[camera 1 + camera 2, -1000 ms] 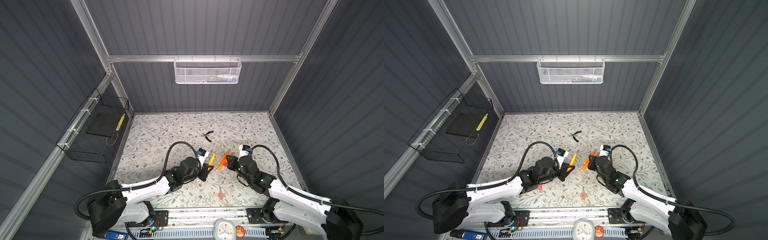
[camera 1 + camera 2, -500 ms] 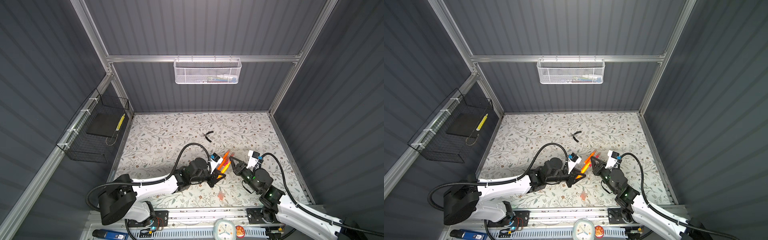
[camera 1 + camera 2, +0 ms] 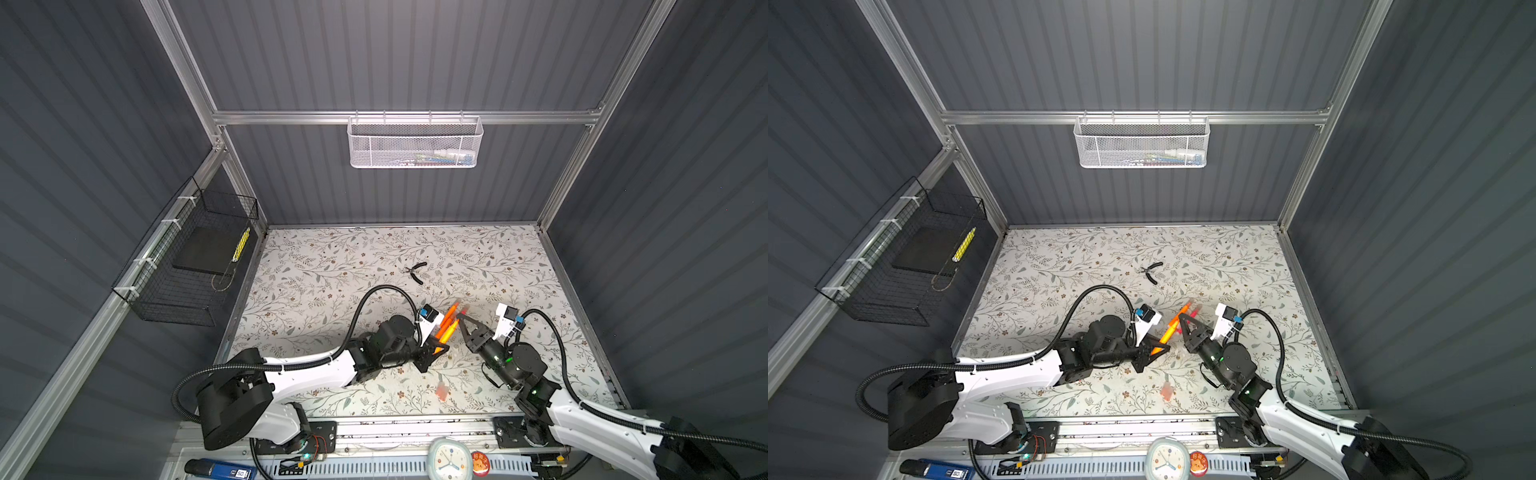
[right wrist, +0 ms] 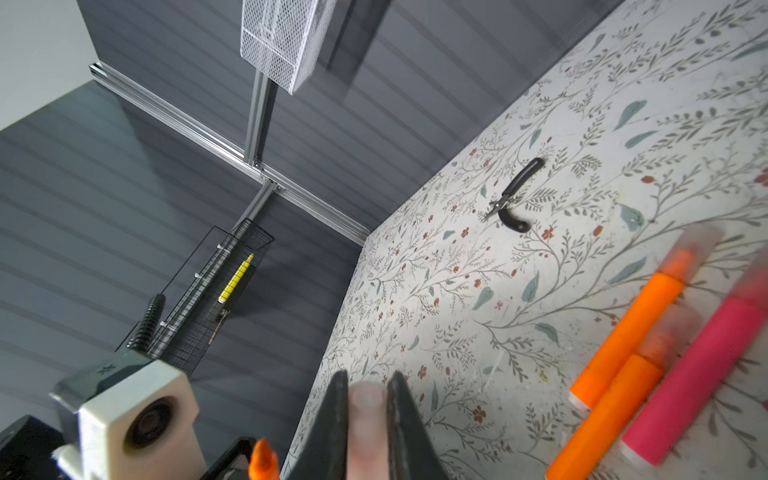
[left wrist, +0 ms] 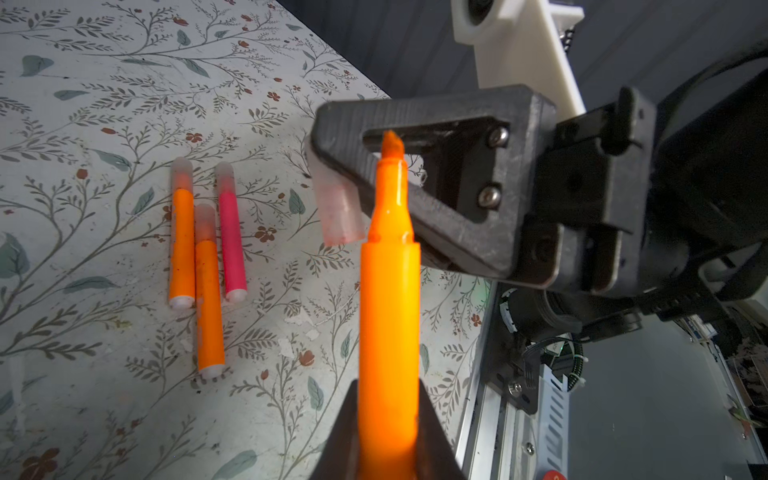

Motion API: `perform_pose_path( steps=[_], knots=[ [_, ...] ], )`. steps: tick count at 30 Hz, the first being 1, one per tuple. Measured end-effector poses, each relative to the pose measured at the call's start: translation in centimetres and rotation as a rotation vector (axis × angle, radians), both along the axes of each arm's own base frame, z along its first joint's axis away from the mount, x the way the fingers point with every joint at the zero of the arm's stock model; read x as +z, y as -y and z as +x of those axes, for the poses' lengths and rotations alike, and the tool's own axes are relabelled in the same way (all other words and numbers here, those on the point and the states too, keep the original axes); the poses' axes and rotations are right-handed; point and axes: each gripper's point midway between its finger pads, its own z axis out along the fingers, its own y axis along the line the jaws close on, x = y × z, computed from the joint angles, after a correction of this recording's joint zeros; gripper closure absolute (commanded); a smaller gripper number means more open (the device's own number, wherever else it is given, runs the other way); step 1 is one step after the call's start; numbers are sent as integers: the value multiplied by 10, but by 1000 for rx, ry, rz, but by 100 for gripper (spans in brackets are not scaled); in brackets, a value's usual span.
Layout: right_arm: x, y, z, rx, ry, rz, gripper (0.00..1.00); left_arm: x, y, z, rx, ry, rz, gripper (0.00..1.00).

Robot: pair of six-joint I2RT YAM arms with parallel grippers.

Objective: Insert the pens into the pen caps
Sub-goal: 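Carry the pink cap with the right gripper toward the highlighter in the left gripper, then align the pink cap above the orange highlighter tip with the right gripper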

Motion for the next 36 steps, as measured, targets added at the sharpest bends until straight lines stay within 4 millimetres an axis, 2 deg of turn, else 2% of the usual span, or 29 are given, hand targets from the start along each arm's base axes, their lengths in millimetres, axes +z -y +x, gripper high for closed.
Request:
perform_pose_path(
  steps=[9, 18, 23, 31, 36],
  knots=[
    [21, 19, -7, -52, 60, 48, 100, 3, 0, 0, 1, 3, -6, 100],
    [36, 30, -14, -73, 104, 93, 100, -19, 4, -7, -23, -26, 41, 100],
    [31, 29, -12, -78, 90, 80, 100, -18, 6, -9, -31, -25, 39, 100],
    [5, 19, -2, -75, 18, 14, 100, -17, 6, -9, -30, -23, 38, 100],
    [1, 13, 1, -58, 10, 7, 100, -16, 7, -8, -30, -22, 35, 100]
  ],
)
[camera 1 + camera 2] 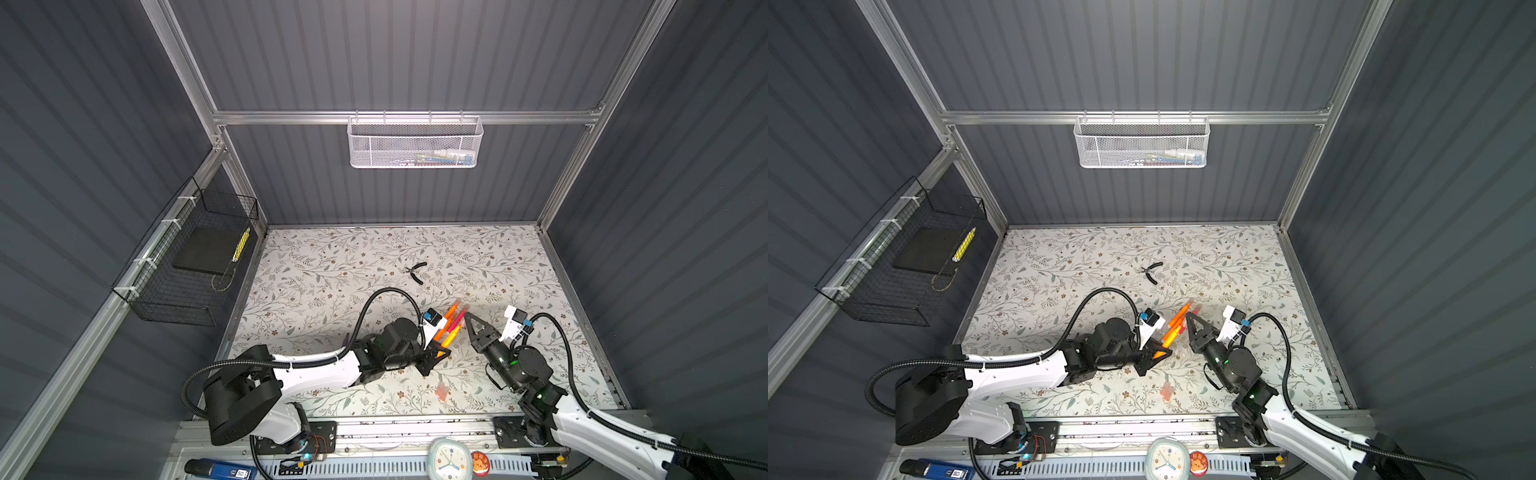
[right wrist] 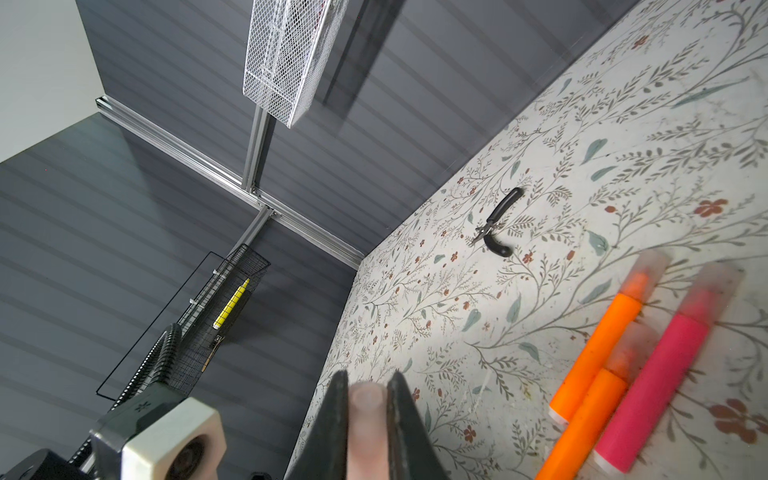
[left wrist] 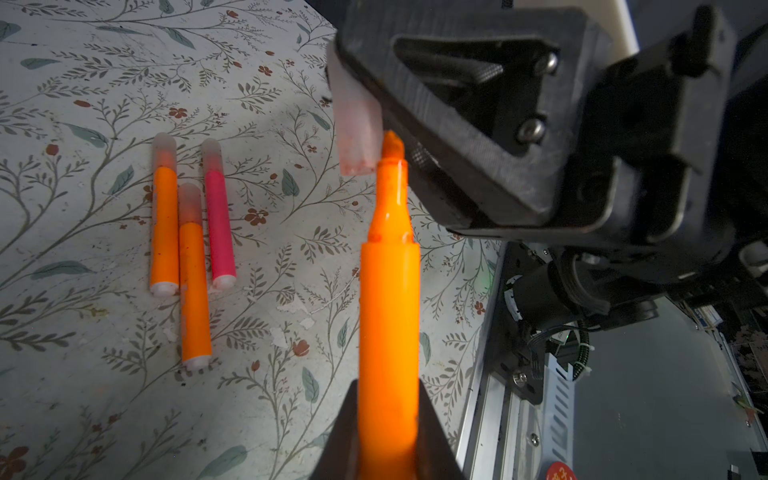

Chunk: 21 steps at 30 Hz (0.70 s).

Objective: Insert the pens into the pen caps
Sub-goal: 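Align the pink cap above the orange highlighter tip with the right gripper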

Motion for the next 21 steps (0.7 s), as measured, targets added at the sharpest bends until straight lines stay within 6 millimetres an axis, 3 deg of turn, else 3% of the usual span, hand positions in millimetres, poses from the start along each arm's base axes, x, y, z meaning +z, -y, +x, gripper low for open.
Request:
perform_pose_path(
  steps=[16, 21],
  knots=[
    [29, 6, -5, -3, 80, 87, 100, 0, 0, 0, 0, 0, 0, 100],
    [26, 5, -5, 0, 67, 84, 100, 0, 0, 0, 0, 0, 0, 100]
  ],
)
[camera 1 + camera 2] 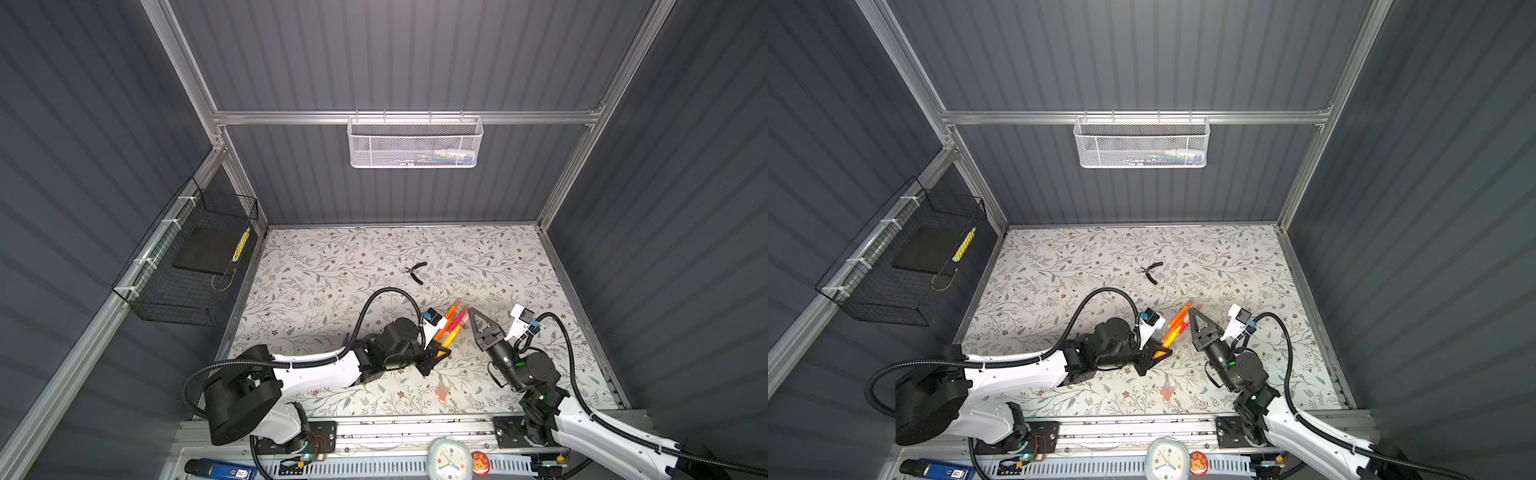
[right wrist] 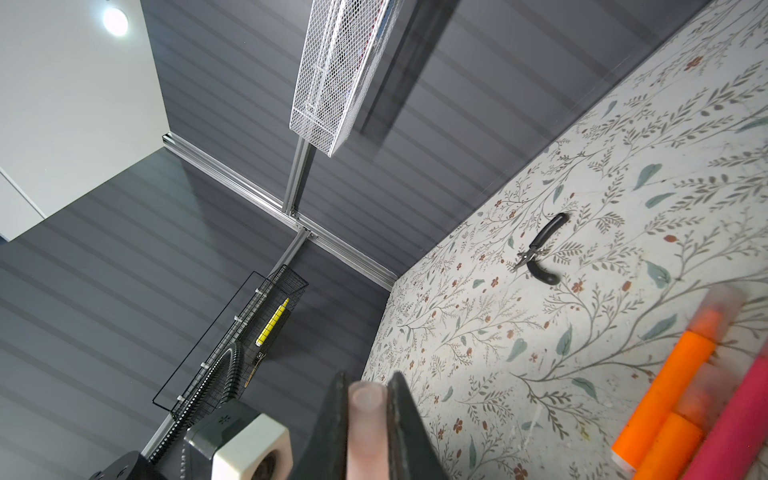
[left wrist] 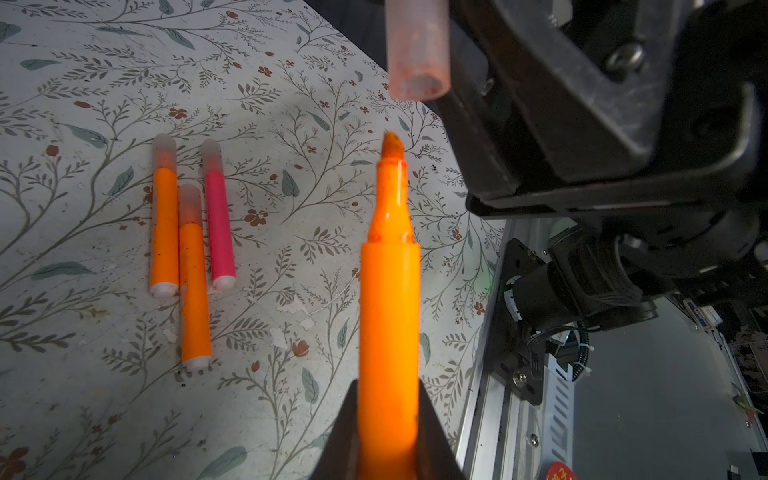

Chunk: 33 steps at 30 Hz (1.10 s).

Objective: Insert the pens into the pen caps
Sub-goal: 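Align the pink cap above the orange highlighter tip with the right gripper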

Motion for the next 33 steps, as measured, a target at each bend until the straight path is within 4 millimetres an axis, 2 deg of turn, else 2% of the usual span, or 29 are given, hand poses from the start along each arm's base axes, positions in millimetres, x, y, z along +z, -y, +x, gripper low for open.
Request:
perform_pose_path(
  steps=[7, 12, 33],
  knots=[
    [-17, -5, 4, 6, -49, -40, 100, 0, 0, 0, 1, 0, 0, 100],
    [-21, -10, 5, 24, -58, -49, 100, 0, 0, 1, 3, 1, 1, 100],
    [-6, -8, 1, 29, -14, -9, 100, 0, 0, -1, -1, 2, 0, 100]
  ],
)
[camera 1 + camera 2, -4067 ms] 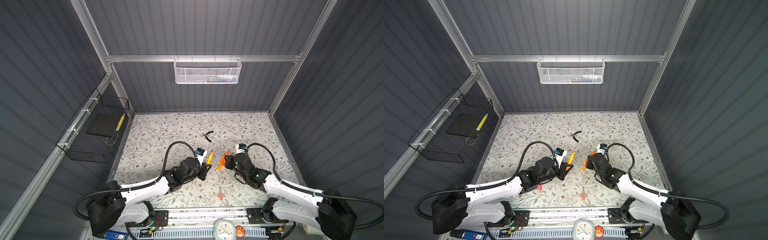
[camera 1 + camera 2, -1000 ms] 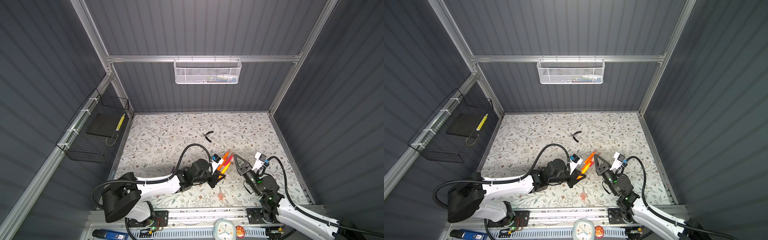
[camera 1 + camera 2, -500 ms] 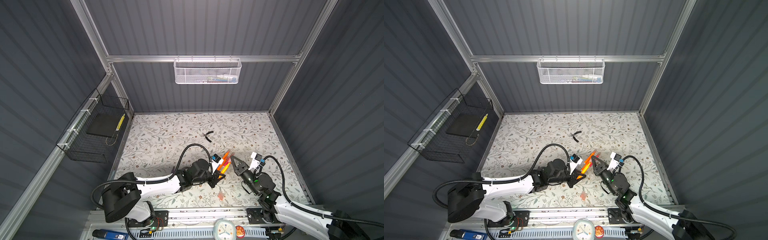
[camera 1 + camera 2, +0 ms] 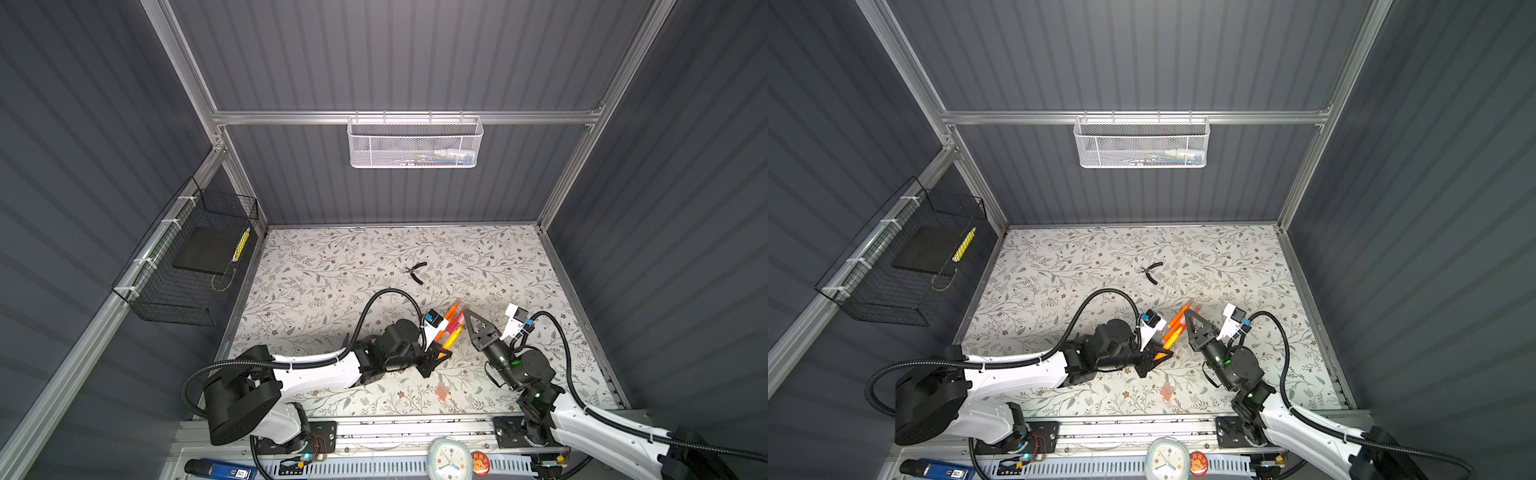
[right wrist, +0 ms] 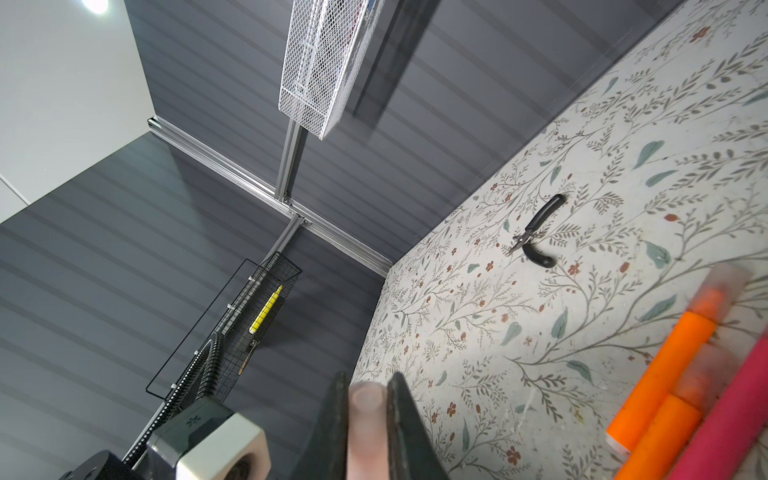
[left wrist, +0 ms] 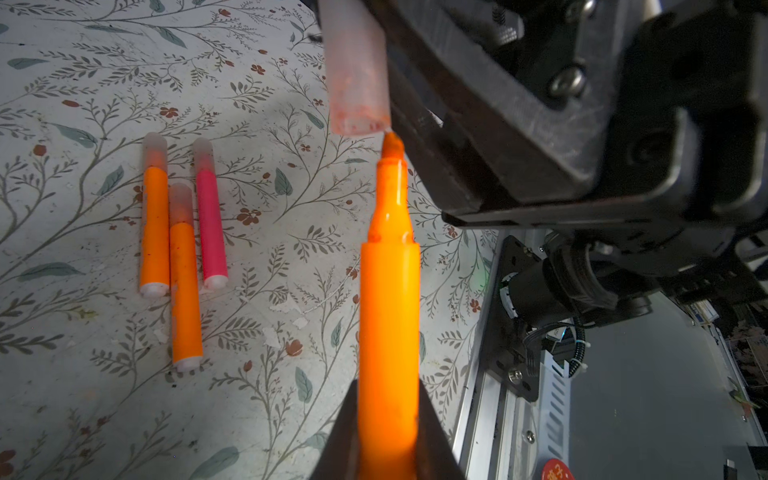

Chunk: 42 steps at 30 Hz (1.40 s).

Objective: Insert the pens into the pen caps
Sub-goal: 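Align the pink cap above the orange highlighter tip with the right gripper, then lower the pink cap with the right gripper onto the highlighter tip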

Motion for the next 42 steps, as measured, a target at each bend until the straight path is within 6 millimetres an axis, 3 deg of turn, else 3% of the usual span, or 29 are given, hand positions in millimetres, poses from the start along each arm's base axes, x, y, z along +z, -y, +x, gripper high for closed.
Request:
perform_pose_path(
  steps=[18, 27, 42],
  knots=[
    [-1, -6, -2, 24, -1, -2, 100, 5, -9, 6, 51, 19, 19, 100],
    [-6, -27, -8, 79, -12, -16, 100, 5, -17, 9, 82, 8, 39, 100],
    [2, -62, -10, 92, 22, -10, 100, 14, -44, 11, 117, -61, -40, 100]
  ],
)
